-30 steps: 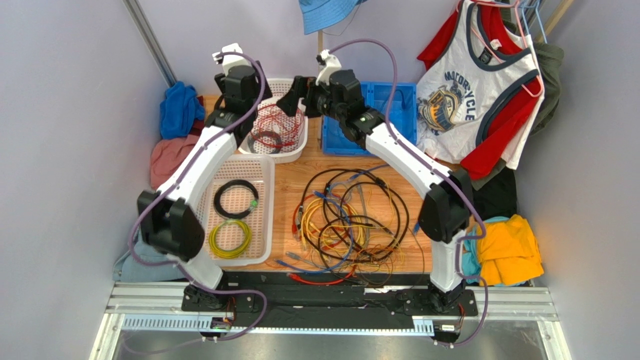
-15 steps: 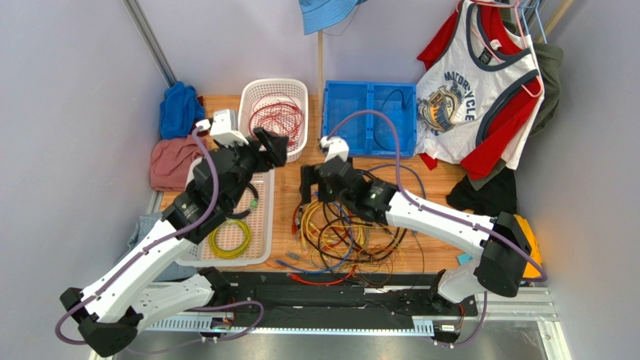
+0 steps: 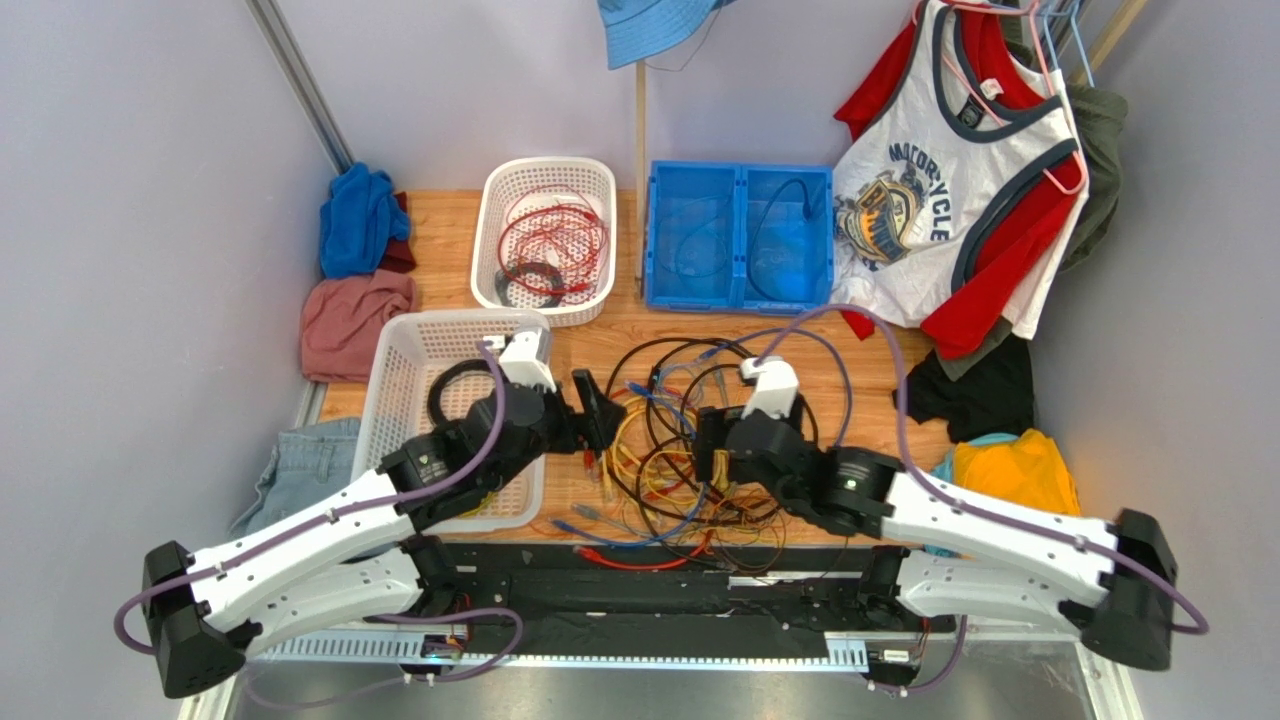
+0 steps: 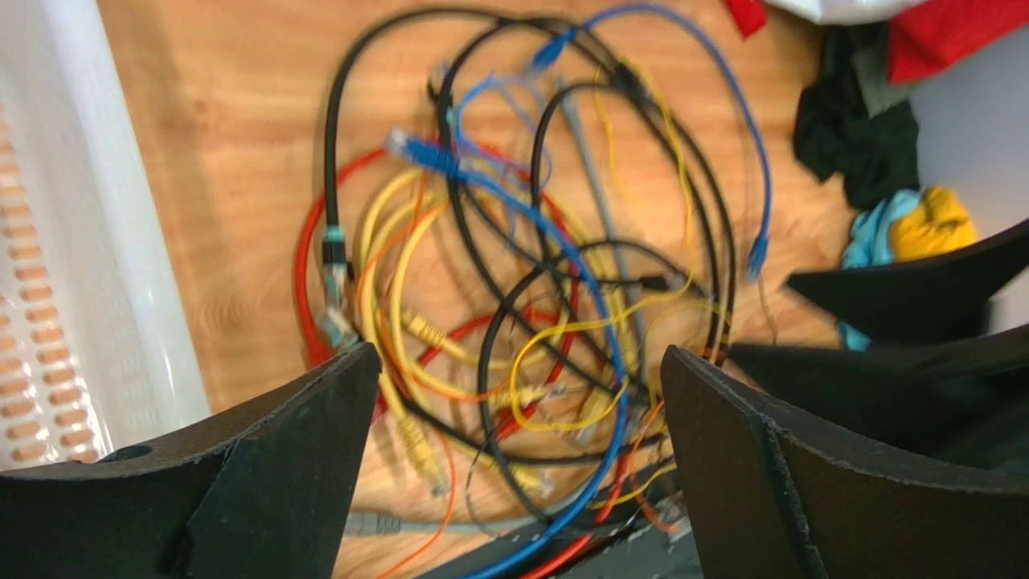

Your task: Untangle the cables

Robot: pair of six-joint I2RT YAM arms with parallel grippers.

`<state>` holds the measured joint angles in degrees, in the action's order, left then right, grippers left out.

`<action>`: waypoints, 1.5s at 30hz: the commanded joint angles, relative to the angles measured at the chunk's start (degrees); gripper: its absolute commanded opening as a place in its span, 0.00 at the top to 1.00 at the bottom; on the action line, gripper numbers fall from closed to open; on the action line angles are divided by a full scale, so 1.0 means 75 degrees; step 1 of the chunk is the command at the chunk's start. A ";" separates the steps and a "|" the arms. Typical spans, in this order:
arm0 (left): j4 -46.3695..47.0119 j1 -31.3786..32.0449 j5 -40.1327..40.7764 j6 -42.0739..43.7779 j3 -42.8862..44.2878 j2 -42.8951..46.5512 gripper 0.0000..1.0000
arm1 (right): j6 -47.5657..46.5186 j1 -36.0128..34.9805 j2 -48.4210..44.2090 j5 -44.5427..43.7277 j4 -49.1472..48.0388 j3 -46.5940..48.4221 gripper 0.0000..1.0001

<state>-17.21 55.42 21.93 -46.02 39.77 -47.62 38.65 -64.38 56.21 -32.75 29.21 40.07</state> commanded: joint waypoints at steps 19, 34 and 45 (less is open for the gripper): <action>0.1650 0.0779 -0.1179 0.0452 0.0533 -0.4174 0.26 | 0.0272 -0.0041 -0.2431 -0.0906 0.0676 -0.0690 0.02; 0.1112 0.0779 -0.0757 0.0733 0.1002 -0.4411 0.98 | 0.0272 -0.0041 -0.2689 -0.1035 0.0570 -0.0984 0.02; -0.0212 0.0779 -0.0007 0.1846 0.1669 -0.0860 0.98 | 0.0272 -0.0029 -0.2748 -0.0942 0.0429 -0.1031 0.02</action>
<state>-14.90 61.10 18.65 -36.93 47.83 -60.14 40.69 -64.42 36.53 -38.54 33.98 32.62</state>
